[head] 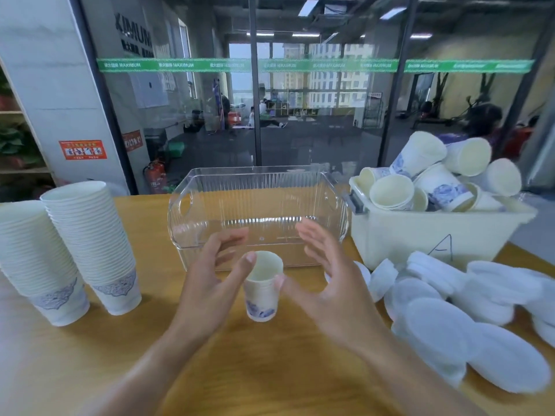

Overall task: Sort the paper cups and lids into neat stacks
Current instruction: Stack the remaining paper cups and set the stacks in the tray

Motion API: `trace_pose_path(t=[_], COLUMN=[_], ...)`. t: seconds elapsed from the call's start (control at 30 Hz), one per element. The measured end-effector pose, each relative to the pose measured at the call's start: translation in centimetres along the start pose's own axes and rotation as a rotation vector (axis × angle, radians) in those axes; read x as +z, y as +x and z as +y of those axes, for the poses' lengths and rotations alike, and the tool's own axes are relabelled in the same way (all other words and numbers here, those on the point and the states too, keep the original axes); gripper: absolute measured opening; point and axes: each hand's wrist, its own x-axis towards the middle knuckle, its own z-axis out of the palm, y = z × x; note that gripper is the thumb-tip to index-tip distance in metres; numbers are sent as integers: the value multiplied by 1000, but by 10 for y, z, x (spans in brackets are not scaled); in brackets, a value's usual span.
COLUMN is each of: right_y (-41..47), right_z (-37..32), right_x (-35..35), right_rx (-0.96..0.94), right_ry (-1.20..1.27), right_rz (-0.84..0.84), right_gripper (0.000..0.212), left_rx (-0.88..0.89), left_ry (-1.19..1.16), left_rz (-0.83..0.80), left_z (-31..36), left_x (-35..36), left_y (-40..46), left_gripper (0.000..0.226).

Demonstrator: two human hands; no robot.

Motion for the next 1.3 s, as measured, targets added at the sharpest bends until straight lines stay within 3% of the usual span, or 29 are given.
trace_pose_path(t=[0.13,0.43,0.63,0.9,1.13,1.3], right_y=[9,66,97,138,148,148], right_z=[-19,-9,18,42,59,59], right_x=[-44,-176,-256,-293,-290,-290], right_rx=[-63,-117,-11,307,306,280], right_ry=[-34,-241,-495,-669,-834,-860], right_rz=[72,367,508,286,263,289], right_gripper=[69,48,56,97,81,76], left_rx=[69,115,194,188,246,294], left_ry=[65,237,212,243,291,288], left_rz=[-50,-362,-410,-534,-629,-554], left_z=[25,78,101,104,90,90], left_x=[22,115,176,238,260,267], left_y=[24,97,152,207,229,233], left_gripper=[27,48,67,101,90,79])
